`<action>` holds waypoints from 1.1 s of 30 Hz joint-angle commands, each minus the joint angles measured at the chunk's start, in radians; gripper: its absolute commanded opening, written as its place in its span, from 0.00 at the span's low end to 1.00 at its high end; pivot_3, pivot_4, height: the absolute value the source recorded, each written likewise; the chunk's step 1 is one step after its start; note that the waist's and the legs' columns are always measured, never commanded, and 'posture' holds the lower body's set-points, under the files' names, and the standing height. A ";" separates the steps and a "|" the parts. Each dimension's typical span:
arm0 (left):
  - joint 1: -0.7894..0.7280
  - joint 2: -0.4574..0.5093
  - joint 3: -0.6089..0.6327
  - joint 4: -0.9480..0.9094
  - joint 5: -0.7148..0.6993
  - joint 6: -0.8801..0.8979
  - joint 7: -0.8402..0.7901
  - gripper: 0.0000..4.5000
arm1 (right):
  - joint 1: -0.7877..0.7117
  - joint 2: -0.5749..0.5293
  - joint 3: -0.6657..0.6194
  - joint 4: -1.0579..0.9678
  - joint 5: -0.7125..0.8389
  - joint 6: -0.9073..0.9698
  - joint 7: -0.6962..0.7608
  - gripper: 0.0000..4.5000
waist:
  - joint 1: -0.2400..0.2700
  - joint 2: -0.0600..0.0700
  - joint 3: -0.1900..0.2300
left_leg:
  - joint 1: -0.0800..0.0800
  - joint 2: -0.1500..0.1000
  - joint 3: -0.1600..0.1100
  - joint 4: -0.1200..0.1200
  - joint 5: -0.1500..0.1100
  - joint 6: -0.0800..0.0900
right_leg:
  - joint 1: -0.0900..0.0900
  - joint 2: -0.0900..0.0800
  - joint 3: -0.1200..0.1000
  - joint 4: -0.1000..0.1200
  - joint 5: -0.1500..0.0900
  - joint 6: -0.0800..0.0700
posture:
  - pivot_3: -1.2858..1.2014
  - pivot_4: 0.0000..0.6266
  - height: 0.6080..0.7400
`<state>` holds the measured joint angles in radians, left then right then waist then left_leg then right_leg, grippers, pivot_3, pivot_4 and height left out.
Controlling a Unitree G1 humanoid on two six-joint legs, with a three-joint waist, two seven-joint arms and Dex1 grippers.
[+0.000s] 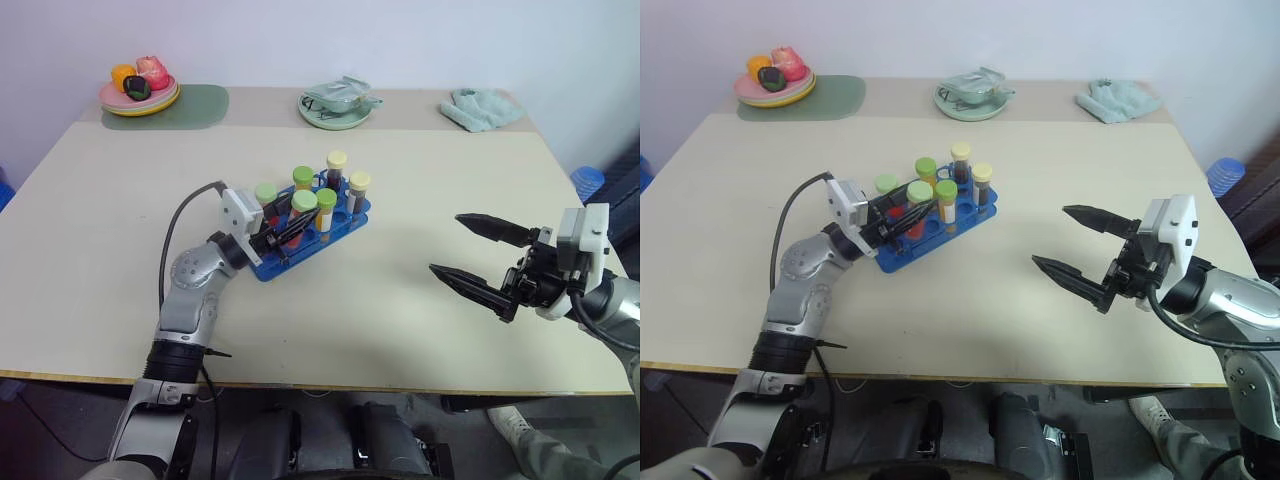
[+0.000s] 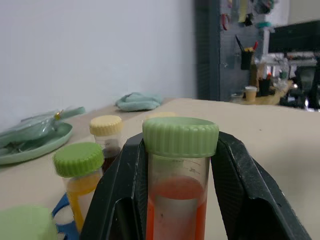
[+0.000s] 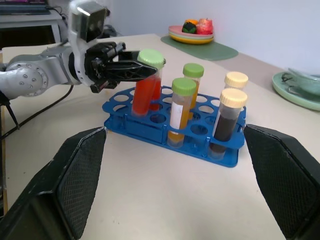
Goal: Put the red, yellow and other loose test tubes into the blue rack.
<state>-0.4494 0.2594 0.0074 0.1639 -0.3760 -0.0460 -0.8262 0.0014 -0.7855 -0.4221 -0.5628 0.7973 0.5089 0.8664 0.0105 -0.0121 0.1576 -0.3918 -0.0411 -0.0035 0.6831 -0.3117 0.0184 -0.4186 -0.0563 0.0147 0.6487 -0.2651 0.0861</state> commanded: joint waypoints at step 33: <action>0.323 0.337 0.299 -0.190 -0.142 0.073 -0.067 0.99 | 0.163 0.100 0.021 0.045 -0.172 -0.164 -0.039 1.00 | -0.001 0.000 0.001 | -0.001 0.001 0.000 -0.002 0.000 0.000 | -0.001 0.000 0.000 -0.001 0.000 0.000 | 0.52 0.24 1.00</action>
<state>-0.1340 0.5765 0.2504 -0.0139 -0.4697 0.0249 -0.8477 0.1570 -0.6889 -0.3599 -0.4954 0.6276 0.3738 0.8310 0.0095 -0.0116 0.1582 -0.3924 -0.0403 -0.0035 0.6816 -0.3122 0.0187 -0.4194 -0.0568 0.0149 0.6479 -0.2653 0.0857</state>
